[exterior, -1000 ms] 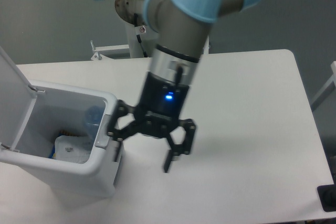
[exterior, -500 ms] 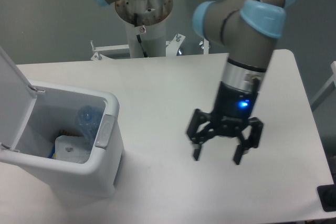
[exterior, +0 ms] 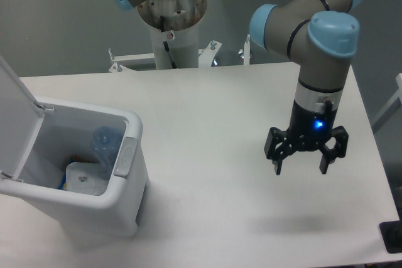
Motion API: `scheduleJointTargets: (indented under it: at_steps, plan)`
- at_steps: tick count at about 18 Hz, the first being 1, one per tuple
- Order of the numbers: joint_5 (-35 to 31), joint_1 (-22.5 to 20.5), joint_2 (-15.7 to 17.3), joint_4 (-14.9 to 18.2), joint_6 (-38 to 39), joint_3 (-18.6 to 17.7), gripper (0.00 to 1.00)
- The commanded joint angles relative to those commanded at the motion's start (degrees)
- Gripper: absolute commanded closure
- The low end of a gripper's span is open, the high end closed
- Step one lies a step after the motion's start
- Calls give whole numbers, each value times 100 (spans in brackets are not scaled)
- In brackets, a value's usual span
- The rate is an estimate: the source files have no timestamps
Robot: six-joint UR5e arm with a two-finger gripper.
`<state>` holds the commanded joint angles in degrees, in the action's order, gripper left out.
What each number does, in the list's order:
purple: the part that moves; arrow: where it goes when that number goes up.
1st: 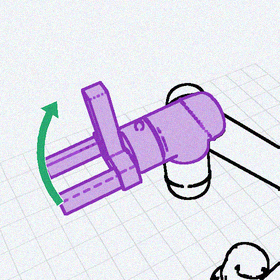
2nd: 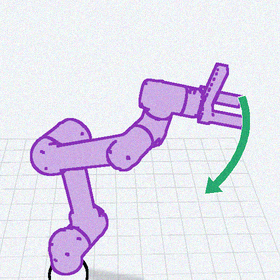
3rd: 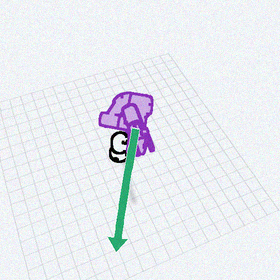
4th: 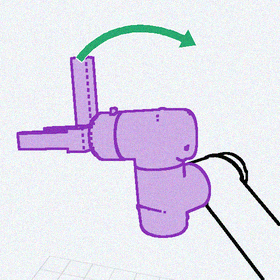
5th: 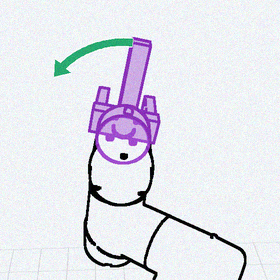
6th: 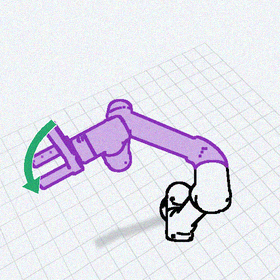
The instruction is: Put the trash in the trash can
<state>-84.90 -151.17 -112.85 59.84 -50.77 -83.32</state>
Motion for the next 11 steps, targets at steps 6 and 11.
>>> scheduleJointTargets:
  at_steps: [6,11]
  plan:
    - [-404,17,-53,353,-785,9,0]
    - [-413,18,0,502,-1531,-26,0]
